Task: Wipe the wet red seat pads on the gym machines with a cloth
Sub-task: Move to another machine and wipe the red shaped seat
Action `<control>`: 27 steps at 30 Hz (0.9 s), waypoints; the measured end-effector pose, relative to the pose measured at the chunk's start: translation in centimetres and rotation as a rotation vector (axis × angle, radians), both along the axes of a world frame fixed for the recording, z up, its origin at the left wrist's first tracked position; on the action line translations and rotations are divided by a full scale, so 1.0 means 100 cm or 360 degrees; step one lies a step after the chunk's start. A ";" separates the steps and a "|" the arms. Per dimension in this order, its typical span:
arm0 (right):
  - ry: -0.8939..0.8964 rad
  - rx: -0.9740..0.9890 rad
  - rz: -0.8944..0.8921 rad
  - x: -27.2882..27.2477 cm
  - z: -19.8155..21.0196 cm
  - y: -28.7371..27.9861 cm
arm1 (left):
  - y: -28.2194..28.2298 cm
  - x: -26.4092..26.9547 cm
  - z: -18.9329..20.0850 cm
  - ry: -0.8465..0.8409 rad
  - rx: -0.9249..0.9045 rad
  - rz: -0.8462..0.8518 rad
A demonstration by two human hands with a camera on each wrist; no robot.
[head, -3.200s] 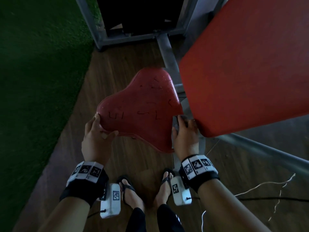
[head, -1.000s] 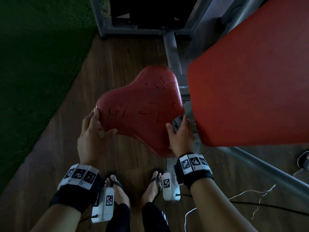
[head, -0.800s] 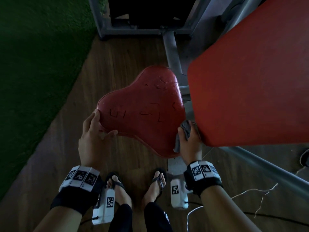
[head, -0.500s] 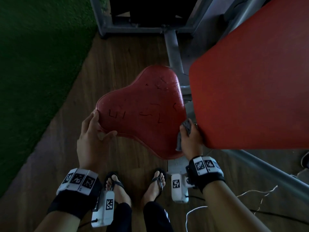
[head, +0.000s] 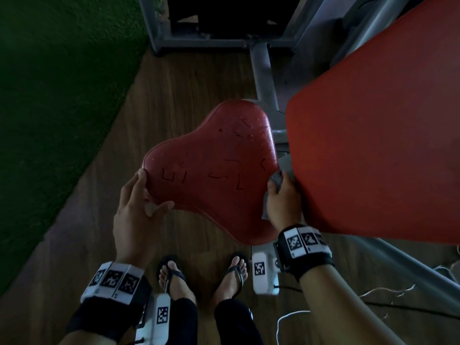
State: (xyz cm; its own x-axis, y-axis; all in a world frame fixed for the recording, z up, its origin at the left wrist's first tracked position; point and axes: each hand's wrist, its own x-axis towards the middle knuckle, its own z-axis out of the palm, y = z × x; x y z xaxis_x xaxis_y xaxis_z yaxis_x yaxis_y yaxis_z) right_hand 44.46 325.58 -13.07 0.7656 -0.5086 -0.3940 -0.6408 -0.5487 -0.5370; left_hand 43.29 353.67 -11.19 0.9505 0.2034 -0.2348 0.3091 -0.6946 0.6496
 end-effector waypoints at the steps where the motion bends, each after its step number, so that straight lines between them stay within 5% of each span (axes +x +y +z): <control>1: -0.0042 -0.0041 0.0024 0.006 0.000 0.002 | 0.000 0.000 0.000 -0.0003 0.0003 0.0000; 9: -0.0097 -0.0692 0.0567 -0.032 0.002 0.026 | -0.001 0.000 -0.001 0.0012 0.0023 -0.0004; 27: -0.0123 -0.0561 0.0763 -0.006 0.003 0.012 | 0.000 0.000 -0.004 -0.0023 -0.0011 0.0011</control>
